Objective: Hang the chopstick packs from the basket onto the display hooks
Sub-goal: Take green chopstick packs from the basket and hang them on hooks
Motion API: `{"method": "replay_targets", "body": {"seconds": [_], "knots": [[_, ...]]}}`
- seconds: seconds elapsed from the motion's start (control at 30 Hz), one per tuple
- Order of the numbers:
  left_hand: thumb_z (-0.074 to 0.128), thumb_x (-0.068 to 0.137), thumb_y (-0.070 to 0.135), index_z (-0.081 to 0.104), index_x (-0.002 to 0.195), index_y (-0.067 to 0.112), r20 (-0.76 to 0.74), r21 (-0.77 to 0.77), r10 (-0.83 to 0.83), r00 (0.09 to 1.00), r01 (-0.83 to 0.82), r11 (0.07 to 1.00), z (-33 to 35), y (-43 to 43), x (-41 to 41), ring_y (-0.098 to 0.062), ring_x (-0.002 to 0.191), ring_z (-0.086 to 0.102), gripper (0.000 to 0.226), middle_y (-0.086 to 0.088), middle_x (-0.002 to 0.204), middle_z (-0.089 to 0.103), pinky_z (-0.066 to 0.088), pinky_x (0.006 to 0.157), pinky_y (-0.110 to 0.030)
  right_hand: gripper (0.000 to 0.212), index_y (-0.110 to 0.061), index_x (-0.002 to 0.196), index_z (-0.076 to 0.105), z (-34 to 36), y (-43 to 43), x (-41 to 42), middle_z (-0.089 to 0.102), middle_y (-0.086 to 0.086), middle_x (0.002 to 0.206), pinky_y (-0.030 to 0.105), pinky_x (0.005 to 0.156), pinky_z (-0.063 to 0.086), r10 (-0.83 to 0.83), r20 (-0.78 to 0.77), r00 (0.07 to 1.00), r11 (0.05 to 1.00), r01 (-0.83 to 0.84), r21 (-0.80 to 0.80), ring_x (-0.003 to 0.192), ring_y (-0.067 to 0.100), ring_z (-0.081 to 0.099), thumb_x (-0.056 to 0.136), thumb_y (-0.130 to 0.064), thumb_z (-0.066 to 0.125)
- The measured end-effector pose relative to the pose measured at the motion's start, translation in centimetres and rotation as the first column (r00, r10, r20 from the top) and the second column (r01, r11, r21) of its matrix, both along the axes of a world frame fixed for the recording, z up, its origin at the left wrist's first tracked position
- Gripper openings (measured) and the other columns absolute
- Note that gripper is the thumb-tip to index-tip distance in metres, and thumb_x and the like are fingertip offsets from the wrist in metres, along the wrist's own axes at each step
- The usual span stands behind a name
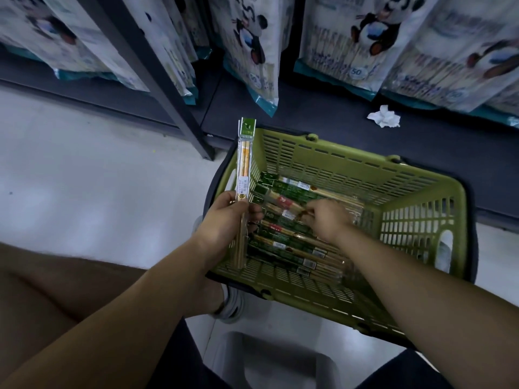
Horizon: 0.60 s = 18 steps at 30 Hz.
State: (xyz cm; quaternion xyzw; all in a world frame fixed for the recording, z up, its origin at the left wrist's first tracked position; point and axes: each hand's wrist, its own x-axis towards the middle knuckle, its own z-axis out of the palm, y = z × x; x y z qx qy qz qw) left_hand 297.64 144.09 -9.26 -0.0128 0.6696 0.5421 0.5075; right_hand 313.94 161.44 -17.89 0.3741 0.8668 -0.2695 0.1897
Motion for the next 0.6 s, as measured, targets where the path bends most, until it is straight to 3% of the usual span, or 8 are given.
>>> {"method": "replay_targets", "body": {"seconds": [0.1,0.17,0.23,0.3,0.4,0.5,0.6], "knots": [[0.052,0.106,0.015,0.055,0.125,0.013,0.012,-0.024,0.010,1.000,-0.009,1.000,0.1,0.3,0.2,-0.024,0.102,0.076,0.020,-0.010,0.108,0.077,0.060,0.089,-0.046,0.012,-0.027,0.086,0.066,3.6,0.1,-2.1,0.064,-0.007,0.080,0.025,0.055,0.036,-0.126,-0.218,0.968,0.984,0.094,-0.154,0.075,0.015,0.061,0.096,-0.034,0.067],[0.053,0.105,0.018,0.054,0.129,0.018,-0.001,-0.028,-0.007,1.000,0.007,1.000,0.3,0.6,0.5,-0.023,0.102,0.075,0.024,-0.009,0.113,0.075,0.061,0.083,-0.042,0.015,-0.028,0.079,0.067,6.3,-0.7,-3.7,0.066,-0.012,0.076,0.022,0.054,0.039,-0.290,-0.348,0.891,0.927,0.171,-0.334,0.070,0.004,0.062,0.093,-0.033,0.072],[0.054,0.105,0.022,0.056,0.129,0.021,-0.026,-0.008,-0.049,0.998,0.049,0.999,0.6,0.7,0.9,-0.028,0.100,0.075,0.024,-0.010,0.110,0.076,0.059,0.080,-0.044,0.016,-0.024,0.080,0.068,8.4,-1.8,-4.9,0.068,-0.009,0.070,0.017,0.051,0.045,-0.411,-0.378,0.829,0.845,0.191,-0.500,0.058,-0.002,0.062,0.091,-0.034,0.075],[0.051,0.107,0.026,0.056,0.129,0.025,-0.032,0.051,-0.088,0.996,0.090,0.995,1.0,0.7,1.4,-0.030,0.097,0.074,0.022,-0.010,0.109,0.077,0.059,0.079,-0.044,0.016,-0.021,0.081,0.070,9.7,-2.9,-5.5,0.067,-0.007,0.065,0.021,0.050,0.048,-0.443,-0.377,0.813,0.798,0.166,-0.580,0.051,0.001,0.059,0.090,-0.033,0.076],[0.050,0.109,0.025,0.051,0.133,0.023,0.006,0.171,-0.114,0.993,0.112,0.979,1.6,0.6,1.8,-0.030,0.088,0.075,0.025,-0.013,0.107,0.075,0.062,0.074,-0.043,0.029,-0.027,0.070,0.063,10.6,-3.7,-5.9,0.060,-0.007,0.061,0.026,0.051,0.045,-0.312,-0.434,0.845,0.879,0.084,-0.469,0.053,0.009,0.059,0.098,-0.033,0.066],[0.048,0.109,0.022,0.049,0.132,0.022,-0.033,0.149,-0.166,0.986,0.169,0.974,1.9,0.4,1.6,-0.025,0.077,0.072,0.023,-0.015,0.098,0.067,0.063,0.072,-0.041,0.042,-0.025,0.070,0.056,10.3,-3.3,-5.6,0.053,-0.001,0.077,0.034,0.063,0.034,-0.077,-0.383,0.921,0.965,-0.028,-0.261,0.073,0.016,0.055,0.106,-0.044,0.044],[0.046,0.110,0.020,0.050,0.126,0.022,-0.082,0.120,-0.191,0.978,0.200,0.972,1.8,0.2,1.0,-0.018,0.073,0.068,0.017,-0.012,0.093,0.062,0.064,0.074,-0.038,0.044,-0.015,0.080,0.062,8.2,-1.8,-4.5,0.060,0.002,0.076,0.033,0.063,0.039,-0.207,-0.339,0.917,0.932,0.080,-0.352,0.069,0.018,0.057,0.106,-0.045,0.044]]}}
